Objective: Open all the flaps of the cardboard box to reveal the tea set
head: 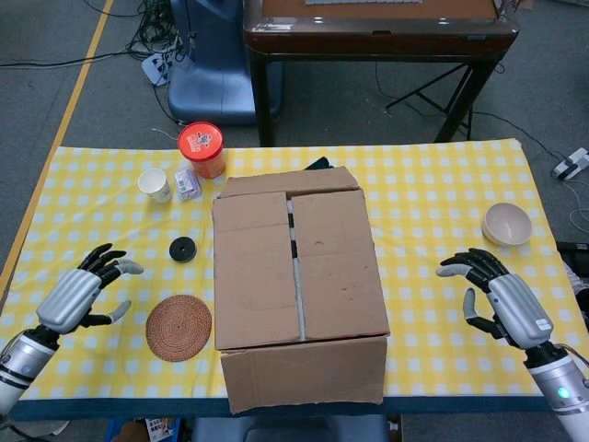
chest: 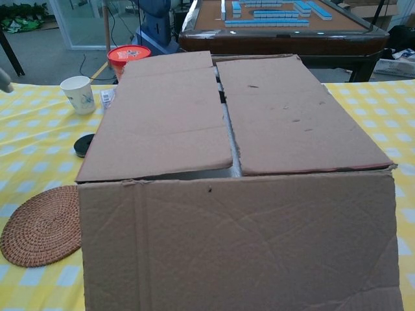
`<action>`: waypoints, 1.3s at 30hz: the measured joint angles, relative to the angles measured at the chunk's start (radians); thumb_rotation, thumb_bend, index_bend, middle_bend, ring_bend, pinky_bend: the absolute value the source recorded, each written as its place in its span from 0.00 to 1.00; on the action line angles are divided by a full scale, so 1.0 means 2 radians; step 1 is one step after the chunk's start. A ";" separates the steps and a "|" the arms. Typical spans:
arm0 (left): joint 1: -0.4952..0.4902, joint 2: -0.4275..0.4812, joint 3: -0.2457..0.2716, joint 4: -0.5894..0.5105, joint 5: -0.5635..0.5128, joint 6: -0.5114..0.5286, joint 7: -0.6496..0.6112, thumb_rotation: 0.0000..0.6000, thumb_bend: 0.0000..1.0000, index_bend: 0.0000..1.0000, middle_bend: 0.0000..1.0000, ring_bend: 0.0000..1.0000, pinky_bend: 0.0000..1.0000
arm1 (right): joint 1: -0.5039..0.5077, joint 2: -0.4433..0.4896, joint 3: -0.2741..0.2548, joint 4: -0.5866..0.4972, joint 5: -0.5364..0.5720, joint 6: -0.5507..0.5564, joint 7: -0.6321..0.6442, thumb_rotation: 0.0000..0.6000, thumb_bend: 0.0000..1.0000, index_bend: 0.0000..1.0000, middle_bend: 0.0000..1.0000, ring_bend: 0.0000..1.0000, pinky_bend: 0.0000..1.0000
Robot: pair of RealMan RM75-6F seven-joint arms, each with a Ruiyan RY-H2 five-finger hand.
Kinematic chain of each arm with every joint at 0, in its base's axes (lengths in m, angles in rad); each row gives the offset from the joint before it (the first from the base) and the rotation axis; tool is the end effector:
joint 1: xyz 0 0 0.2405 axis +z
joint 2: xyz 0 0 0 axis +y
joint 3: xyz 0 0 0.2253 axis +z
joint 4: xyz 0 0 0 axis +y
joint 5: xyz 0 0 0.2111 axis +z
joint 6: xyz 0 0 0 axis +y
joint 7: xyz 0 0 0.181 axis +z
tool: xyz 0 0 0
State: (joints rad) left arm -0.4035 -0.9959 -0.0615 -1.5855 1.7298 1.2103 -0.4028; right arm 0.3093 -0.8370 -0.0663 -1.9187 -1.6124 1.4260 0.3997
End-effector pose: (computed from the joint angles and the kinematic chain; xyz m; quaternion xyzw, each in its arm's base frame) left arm -0.2098 0.2894 0.1249 -0.7149 -0.3919 -0.4435 0.3723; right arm -0.1952 -0.2345 0.1604 0.6089 -0.4776 0.5014 0.3871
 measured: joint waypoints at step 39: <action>-0.293 -0.096 -0.072 -0.097 -0.049 -0.246 0.209 0.35 0.55 0.30 0.19 0.08 0.00 | -0.051 0.012 0.030 -0.004 -0.001 0.007 0.013 1.00 0.77 0.30 0.25 0.16 0.09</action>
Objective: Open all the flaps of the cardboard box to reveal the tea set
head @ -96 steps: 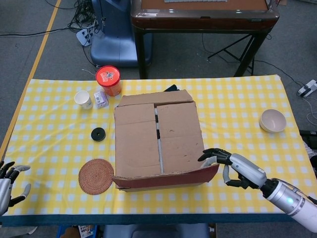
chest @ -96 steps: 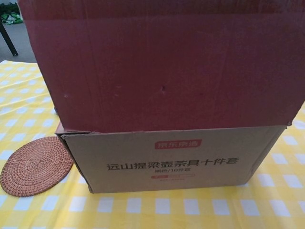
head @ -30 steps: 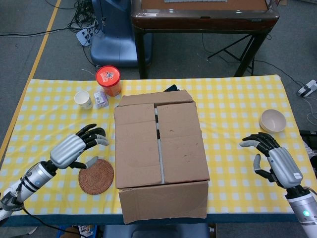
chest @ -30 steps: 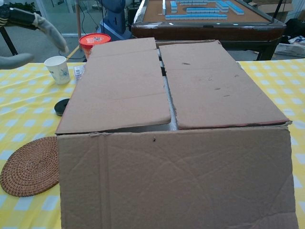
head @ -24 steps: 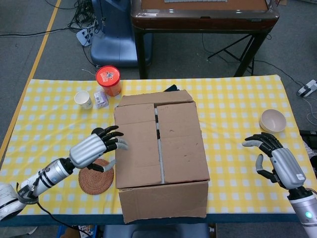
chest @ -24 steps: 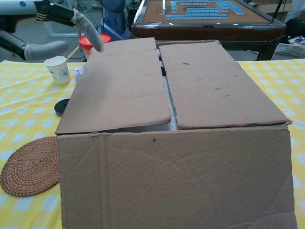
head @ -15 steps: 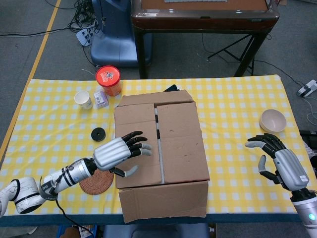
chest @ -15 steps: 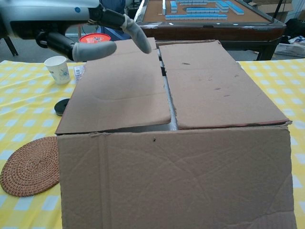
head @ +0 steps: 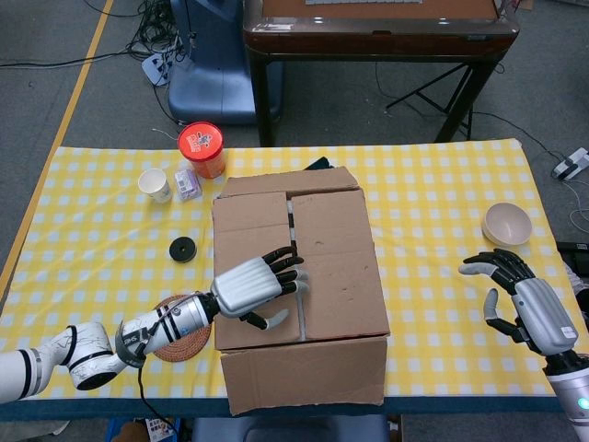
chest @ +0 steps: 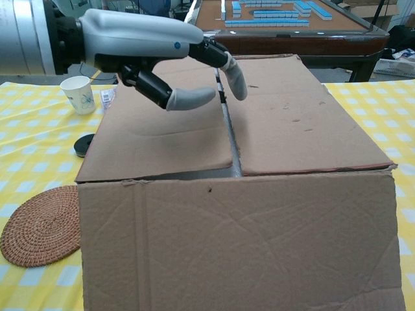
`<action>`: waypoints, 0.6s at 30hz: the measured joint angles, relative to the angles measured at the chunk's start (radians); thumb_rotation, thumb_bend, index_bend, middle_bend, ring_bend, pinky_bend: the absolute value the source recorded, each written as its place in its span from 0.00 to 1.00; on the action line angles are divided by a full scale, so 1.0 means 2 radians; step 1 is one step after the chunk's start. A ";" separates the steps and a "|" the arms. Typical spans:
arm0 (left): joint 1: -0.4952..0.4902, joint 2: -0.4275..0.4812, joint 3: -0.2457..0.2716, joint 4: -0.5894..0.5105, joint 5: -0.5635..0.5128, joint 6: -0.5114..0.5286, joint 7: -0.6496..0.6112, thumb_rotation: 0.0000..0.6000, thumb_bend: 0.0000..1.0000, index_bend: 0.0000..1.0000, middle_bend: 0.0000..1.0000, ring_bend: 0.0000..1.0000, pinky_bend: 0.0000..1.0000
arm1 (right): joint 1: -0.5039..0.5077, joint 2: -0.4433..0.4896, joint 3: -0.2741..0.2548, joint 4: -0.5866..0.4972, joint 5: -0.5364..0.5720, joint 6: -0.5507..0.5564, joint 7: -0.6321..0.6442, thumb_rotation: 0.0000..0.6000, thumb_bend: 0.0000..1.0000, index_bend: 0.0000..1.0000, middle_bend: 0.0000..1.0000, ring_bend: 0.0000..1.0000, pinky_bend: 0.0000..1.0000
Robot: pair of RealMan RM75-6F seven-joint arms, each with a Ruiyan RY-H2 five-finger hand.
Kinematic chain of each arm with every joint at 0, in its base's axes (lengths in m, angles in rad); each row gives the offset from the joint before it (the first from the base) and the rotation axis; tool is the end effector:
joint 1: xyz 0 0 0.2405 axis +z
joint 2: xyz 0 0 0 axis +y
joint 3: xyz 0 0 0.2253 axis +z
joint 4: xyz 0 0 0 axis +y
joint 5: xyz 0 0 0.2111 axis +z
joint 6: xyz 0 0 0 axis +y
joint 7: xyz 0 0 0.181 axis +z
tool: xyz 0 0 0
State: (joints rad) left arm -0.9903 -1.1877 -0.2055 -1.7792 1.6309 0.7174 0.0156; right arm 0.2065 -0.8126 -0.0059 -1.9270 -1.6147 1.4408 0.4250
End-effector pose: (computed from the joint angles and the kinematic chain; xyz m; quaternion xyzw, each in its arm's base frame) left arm 0.0175 0.3112 0.0104 -0.8820 -0.1650 -0.3990 0.1885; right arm -0.2070 -0.2253 0.1757 0.5780 -0.4861 0.5098 0.4121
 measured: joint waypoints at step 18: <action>-0.030 -0.030 0.002 -0.007 -0.088 -0.016 0.148 0.29 0.55 0.39 0.26 0.08 0.00 | -0.009 -0.005 0.004 0.016 -0.003 -0.004 0.020 1.00 0.77 0.29 0.25 0.16 0.09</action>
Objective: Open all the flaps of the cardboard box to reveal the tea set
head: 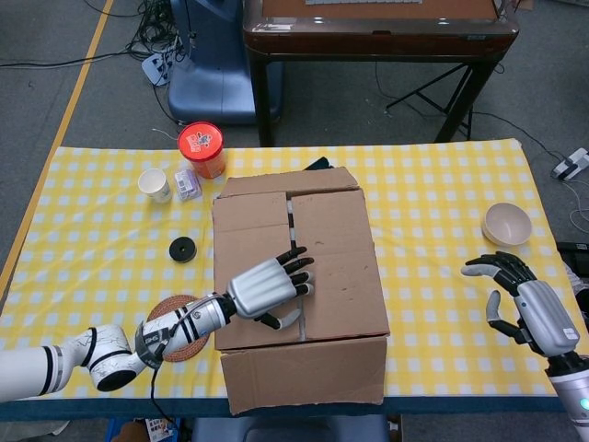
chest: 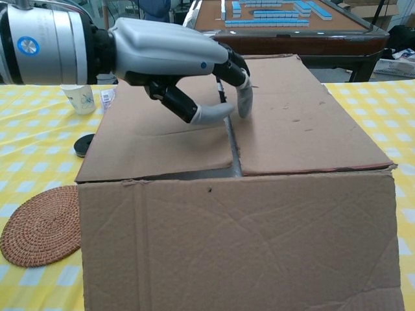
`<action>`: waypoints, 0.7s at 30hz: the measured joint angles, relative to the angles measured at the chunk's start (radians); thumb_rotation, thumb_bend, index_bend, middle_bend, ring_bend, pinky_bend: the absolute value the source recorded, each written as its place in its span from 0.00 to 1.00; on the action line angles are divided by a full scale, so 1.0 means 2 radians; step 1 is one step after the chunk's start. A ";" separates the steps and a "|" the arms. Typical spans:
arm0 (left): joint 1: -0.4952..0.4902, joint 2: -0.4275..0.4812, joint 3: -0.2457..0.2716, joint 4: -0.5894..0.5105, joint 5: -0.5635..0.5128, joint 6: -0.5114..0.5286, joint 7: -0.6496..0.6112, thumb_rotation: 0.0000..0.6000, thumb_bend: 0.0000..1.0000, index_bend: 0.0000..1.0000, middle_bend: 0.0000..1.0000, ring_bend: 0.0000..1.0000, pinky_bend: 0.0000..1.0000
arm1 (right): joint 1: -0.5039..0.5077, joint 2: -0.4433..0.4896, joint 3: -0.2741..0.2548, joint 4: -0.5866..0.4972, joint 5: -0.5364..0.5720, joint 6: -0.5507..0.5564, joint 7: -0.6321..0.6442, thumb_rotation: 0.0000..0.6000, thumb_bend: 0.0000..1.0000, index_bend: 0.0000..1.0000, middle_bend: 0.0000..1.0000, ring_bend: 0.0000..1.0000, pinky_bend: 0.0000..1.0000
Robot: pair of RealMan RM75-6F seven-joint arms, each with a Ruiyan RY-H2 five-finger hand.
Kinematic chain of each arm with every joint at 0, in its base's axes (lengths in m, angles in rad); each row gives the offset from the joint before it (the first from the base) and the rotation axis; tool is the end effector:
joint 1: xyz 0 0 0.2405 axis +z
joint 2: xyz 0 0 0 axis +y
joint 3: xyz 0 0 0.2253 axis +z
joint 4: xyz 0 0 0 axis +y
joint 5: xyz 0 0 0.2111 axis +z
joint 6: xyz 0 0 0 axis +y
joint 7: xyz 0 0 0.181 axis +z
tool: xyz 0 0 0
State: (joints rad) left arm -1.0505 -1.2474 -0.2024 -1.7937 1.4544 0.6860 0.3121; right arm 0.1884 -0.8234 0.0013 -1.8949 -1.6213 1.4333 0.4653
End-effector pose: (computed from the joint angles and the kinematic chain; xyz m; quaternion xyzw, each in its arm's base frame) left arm 0.0315 0.3091 -0.0076 -0.8957 -0.1076 -0.3708 0.2207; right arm -0.2157 -0.2237 0.1750 0.5712 -0.4960 0.5096 0.4099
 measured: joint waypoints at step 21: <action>-0.004 -0.007 0.023 0.006 -0.006 0.032 0.070 0.26 0.55 0.51 0.37 0.15 0.00 | -0.009 -0.001 0.001 0.004 -0.006 0.002 0.015 1.00 0.77 0.29 0.25 0.16 0.09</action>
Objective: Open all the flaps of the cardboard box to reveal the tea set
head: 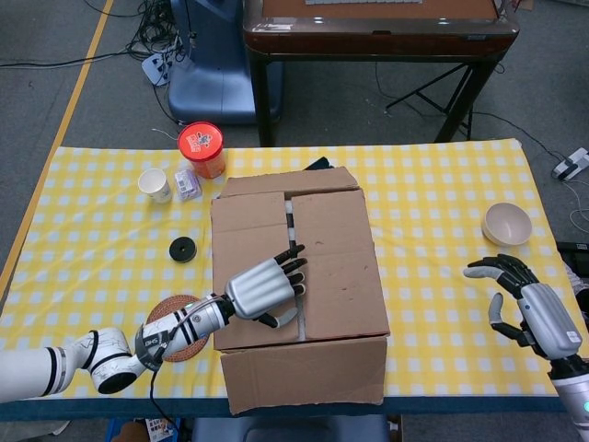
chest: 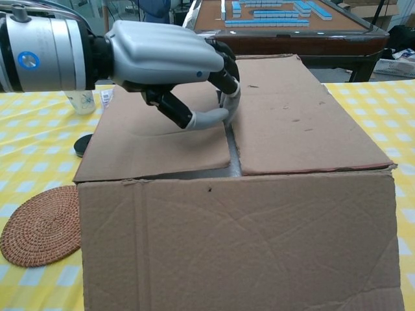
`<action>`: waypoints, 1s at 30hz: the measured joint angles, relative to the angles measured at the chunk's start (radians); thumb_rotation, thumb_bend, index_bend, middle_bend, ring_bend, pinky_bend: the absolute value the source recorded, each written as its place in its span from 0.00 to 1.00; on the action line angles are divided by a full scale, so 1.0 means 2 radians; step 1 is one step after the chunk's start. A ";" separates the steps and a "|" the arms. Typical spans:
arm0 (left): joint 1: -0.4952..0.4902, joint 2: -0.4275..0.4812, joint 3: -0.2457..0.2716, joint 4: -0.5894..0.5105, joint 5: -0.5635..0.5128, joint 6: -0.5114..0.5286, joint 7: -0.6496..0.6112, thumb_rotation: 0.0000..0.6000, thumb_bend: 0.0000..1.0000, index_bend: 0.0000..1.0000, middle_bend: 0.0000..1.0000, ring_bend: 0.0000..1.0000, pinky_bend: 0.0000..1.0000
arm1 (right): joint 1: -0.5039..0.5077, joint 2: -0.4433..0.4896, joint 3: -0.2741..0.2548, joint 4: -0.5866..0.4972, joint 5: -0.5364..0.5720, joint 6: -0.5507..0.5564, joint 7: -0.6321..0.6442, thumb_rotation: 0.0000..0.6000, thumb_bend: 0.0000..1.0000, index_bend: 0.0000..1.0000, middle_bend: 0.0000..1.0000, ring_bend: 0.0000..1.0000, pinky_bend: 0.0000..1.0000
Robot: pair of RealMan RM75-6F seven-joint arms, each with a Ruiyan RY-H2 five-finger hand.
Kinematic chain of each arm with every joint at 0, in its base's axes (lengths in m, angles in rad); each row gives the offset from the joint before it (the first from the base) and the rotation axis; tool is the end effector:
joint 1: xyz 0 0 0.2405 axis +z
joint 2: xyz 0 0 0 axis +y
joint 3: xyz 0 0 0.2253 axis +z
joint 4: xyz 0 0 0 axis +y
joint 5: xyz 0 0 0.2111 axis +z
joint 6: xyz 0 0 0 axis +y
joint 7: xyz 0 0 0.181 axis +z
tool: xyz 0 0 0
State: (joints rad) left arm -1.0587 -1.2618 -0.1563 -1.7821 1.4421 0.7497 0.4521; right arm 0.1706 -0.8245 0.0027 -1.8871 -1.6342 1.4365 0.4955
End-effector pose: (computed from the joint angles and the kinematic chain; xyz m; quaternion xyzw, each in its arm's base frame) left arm 0.0255 0.3090 -0.0093 -0.8960 -0.0518 -0.3611 0.2531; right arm -0.2187 -0.2199 0.1752 0.5645 -0.5043 0.5131 0.4047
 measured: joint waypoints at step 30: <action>0.039 0.110 -0.001 -0.083 0.025 0.072 0.057 0.25 0.55 0.53 0.42 0.18 0.00 | 0.003 0.000 0.006 0.001 -0.006 -0.005 0.012 1.00 0.77 0.28 0.25 0.16 0.09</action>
State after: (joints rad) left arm -0.9809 -1.0413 -0.1586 -1.9476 1.4917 0.8940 0.5655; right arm 0.1760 -0.8245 0.0140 -1.8858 -1.6453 1.4261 0.5188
